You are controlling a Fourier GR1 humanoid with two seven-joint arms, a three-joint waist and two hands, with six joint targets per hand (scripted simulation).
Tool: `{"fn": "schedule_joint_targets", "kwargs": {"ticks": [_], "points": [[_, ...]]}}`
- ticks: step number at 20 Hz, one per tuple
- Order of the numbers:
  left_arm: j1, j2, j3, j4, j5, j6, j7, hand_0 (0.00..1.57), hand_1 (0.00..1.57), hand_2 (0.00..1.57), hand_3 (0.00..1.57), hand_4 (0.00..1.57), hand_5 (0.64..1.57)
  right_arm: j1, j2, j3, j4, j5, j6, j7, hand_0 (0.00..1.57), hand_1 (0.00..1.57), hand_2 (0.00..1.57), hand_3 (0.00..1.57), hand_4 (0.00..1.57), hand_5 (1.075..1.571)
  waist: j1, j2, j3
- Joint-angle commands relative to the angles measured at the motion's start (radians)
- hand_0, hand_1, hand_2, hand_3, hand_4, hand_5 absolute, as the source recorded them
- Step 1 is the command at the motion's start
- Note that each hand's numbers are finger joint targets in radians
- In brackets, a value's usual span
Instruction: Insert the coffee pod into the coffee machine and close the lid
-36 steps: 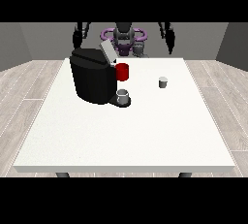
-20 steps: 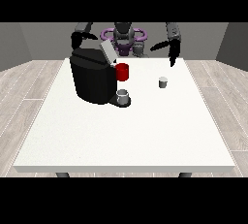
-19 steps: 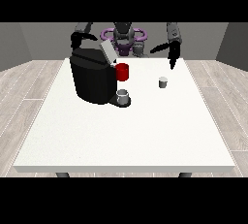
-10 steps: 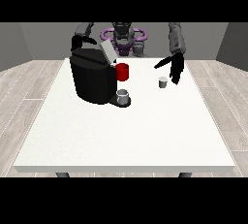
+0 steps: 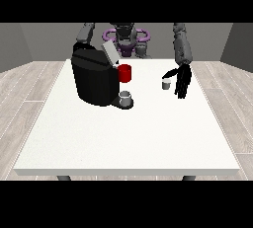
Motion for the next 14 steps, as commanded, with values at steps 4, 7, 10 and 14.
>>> {"fn": "schedule_joint_targets", "kwargs": {"ticks": [4,7,10,14], "points": [[-0.090,0.009,-0.035,0.138,-0.084,-0.011,-0.025,0.00,0.00,0.00,0.00,0.00,1.571,-0.043,-0.012,-0.030,0.022,-0.013,-0.007,0.011,0.00,0.00,0.00,0.00,0.52,1.571,-0.008,0.025,0.0000],[-0.111,-0.013,-0.049,0.156,-0.110,0.005,-0.009,0.00,0.00,0.00,0.00,0.00,1.571,-0.103,-0.013,-0.046,0.052,0.003,-0.035,0.020,0.00,0.00,0.00,0.00,0.36,1.571,0.016,0.049,0.0000],[-0.129,0.015,-0.019,0.164,-0.084,-0.042,-0.002,0.00,0.00,0.37,0.00,0.00,1.571,-0.093,-0.077,-0.089,0.093,-0.027,0.034,-0.038,0.00,0.00,0.00,0.00,0.26,1.571,0.006,0.050,0.0005],[-0.126,0.008,-0.037,0.176,-0.097,-0.085,-0.034,0.00,0.00,0.19,0.00,0.00,1.571,-0.048,-0.010,-0.046,0.115,-0.004,-0.012,-0.025,0.00,0.00,0.00,0.00,0.37,1.571,0.028,0.004,0.0004]]}}
